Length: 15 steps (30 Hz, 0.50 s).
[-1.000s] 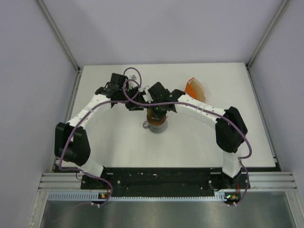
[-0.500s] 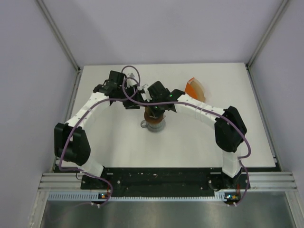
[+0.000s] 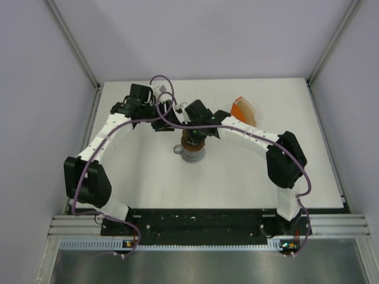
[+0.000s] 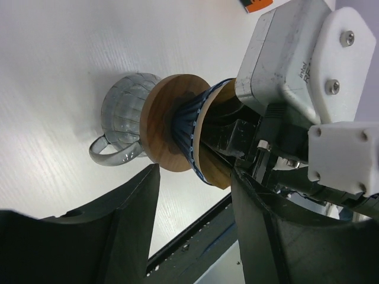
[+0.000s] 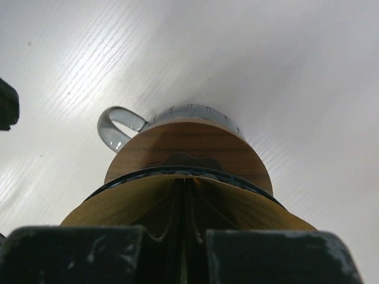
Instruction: Place the coffee filter in the dripper
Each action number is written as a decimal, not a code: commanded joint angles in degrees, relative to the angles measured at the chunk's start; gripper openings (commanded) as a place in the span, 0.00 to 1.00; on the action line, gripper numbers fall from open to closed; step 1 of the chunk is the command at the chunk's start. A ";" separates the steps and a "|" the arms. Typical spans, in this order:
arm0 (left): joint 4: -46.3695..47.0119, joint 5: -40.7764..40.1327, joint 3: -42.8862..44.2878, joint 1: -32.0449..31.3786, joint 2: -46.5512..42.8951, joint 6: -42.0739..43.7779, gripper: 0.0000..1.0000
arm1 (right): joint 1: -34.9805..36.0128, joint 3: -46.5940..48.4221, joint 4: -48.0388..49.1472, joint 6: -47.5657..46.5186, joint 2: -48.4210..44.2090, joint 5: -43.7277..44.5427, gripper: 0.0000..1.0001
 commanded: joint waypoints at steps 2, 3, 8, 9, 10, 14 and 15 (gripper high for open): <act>6.98 10.56 -0.46 -1.21 -3.51 0.46 0.57 | -0.32 -0.76 -7.09 -0.15 5.28 2.45 0.00; 8.12 10.03 -1.95 -1.21 -3.51 -0.07 0.55 | -0.14 -0.41 -7.00 -0.07 5.45 2.27 0.00; 12.52 7.40 -6.88 -1.30 -2.64 -3.85 0.43 | 0.47 1.79 -7.53 -0.07 5.28 1.65 0.00; 12.79 7.13 -6.89 -1.30 -2.29 -4.29 0.42 | 0.65 2.14 -7.70 -0.33 4.84 1.65 0.00; 13.05 7.13 -6.80 -1.30 -2.02 -4.81 0.41 | 0.74 2.49 -7.79 -0.42 4.58 1.65 0.00; 14.55 7.57 -7.41 -1.30 -1.23 -6.57 0.38 | 1.09 2.76 -7.97 -0.68 3.61 1.74 0.00; 14.72 7.48 -7.68 -1.30 -1.23 -6.49 0.38 | 1.09 2.76 -8.06 -0.68 3.35 1.74 0.00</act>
